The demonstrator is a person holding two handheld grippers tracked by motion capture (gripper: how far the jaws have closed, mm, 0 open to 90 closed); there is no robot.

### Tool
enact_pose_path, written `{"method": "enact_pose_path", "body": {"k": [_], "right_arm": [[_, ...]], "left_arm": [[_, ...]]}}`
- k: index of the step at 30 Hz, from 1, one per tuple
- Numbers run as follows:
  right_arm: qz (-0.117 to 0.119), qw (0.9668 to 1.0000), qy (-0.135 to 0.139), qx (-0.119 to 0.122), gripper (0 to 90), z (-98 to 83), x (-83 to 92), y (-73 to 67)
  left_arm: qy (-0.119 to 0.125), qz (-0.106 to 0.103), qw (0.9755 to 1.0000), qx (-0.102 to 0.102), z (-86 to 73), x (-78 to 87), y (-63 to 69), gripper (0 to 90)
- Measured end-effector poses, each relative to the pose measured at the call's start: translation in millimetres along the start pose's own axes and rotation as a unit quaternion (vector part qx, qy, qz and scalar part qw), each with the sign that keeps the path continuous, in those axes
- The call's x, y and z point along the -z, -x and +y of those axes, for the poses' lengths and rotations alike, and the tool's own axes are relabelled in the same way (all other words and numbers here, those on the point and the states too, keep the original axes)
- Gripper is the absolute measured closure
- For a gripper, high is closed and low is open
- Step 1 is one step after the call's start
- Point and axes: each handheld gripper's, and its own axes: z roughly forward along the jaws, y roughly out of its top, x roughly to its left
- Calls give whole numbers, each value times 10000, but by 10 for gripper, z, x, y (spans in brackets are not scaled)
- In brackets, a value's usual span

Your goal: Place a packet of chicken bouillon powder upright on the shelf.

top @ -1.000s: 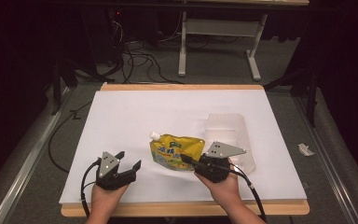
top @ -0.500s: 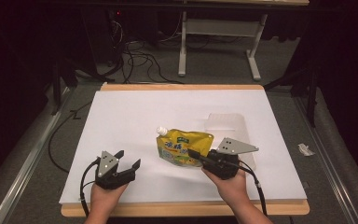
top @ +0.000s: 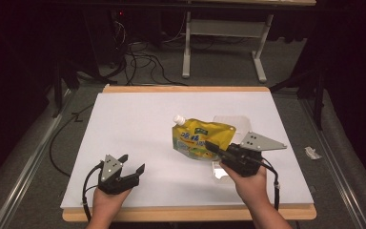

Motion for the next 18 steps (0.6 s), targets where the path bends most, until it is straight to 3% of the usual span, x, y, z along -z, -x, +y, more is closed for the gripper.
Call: {"method": "enact_pose_path", "body": {"k": [7,12,18], "right_arm": [[-293,9996,-43,18,900,161,231,210],[-567,9983,-149,-63,900,141,359,411],[-714,9972,-175,-128,900,98,472,601]], "left_arm": [[-11,-1,10000,-16,1,2,-14,287],[-49,-27,10000,-23,-5,-20,-15,287],[-34,-48,10000,-38,-2,-20,-11,286]]}}
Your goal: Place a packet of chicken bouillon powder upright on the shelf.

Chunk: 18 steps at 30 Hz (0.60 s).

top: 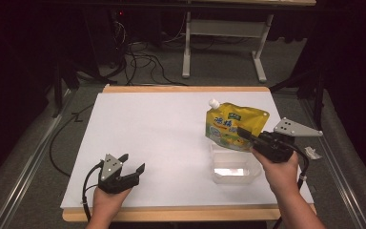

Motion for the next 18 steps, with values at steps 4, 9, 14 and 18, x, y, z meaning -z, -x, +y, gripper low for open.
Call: {"method": "enact_pose_path", "body": {"k": [4,9,14,18], "right_arm": [[-107,9999,-61,-78,900,-29,57,133],[-170,9997,-123,-106,900,-68,71,174],[-115,9995,-116,-262,900,-156,79,189],[-47,9992,-44,-389,900,-246,173,108]], "left_arm": [[28,-3,10000,26,2,22,-7,285],[27,-1,10000,20,3,16,-7,285],[11,-8,10000,17,3,11,-8,285],[31,-9,10000,27,3,14,-11,284]]}}
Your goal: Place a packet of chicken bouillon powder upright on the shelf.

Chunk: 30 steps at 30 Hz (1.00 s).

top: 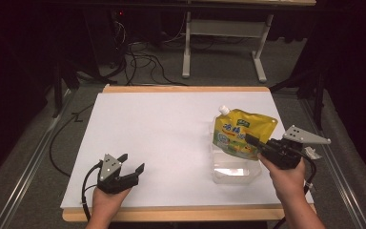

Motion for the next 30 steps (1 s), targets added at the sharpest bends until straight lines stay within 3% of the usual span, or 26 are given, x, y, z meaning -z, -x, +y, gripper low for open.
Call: {"method": "enact_pose_path", "body": {"k": [12,24,30], "right_arm": [[62,9999,-32,-142,900,-232,145,-145],[-10,9996,-18,-292,900,-398,105,-124],[14,9998,71,-209,900,-288,94,-120]], "left_arm": [[-17,2,10000,-19,1,-7,12,284],[-24,14,10000,-21,-3,-20,4,284],[-31,9,10000,-12,-8,-22,14,284]]}}
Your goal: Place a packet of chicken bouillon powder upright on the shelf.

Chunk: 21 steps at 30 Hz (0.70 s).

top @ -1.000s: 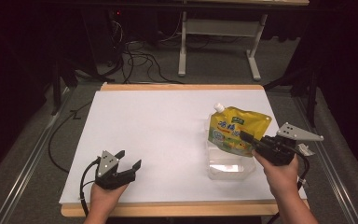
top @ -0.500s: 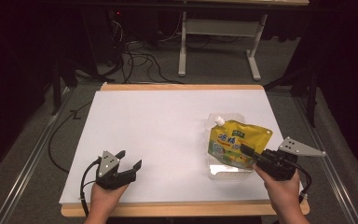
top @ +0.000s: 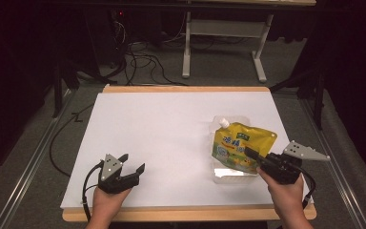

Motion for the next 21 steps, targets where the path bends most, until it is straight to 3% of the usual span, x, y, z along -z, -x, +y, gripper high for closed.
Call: {"method": "enact_pose_path", "body": {"k": [4,7,12,21], "right_arm": [[-110,9997,16,216,900,244,-94,129],[-78,9998,-64,172,900,307,-212,284],[-88,9997,-168,173,900,313,-395,426],[-229,9991,-338,135,900,278,-602,508]], "left_arm": [[13,13,10000,-9,3,5,-3,284],[8,24,10000,3,1,14,-18,284],[16,56,10000,38,-5,27,-49,284],[8,54,10000,23,-6,28,-44,284]]}}
